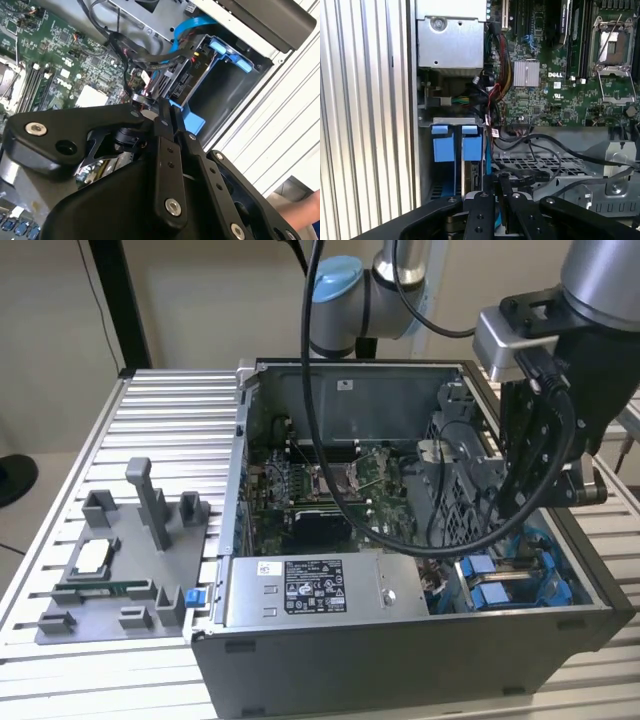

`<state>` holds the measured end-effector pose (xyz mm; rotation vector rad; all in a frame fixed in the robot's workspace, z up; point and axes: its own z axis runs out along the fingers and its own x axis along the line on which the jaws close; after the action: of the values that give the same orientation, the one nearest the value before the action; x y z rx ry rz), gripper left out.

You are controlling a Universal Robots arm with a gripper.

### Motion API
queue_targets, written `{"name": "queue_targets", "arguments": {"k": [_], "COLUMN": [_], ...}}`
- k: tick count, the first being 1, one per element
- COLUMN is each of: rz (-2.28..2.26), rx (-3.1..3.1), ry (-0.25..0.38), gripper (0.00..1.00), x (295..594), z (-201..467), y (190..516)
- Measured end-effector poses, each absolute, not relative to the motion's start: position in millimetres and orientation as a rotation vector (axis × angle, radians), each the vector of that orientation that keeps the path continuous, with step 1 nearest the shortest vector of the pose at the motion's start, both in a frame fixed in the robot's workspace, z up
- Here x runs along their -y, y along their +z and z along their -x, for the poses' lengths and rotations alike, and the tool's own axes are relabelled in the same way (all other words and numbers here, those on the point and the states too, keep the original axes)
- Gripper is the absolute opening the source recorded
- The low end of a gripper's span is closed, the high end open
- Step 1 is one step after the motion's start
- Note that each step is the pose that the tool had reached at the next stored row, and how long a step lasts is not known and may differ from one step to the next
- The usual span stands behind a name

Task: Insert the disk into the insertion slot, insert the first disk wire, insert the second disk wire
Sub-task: 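Insert the second disk wire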

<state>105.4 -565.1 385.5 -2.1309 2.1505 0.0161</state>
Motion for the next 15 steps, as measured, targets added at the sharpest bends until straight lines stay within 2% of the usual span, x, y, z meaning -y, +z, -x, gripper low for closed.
{"name": "queue_targets", "arguments": {"k": [15], "rz": [2.234], "rx": [-2.06], "ry": [0.029], "gripper": [0.0], "x": [570], "z": [-119], "y": [363]}}
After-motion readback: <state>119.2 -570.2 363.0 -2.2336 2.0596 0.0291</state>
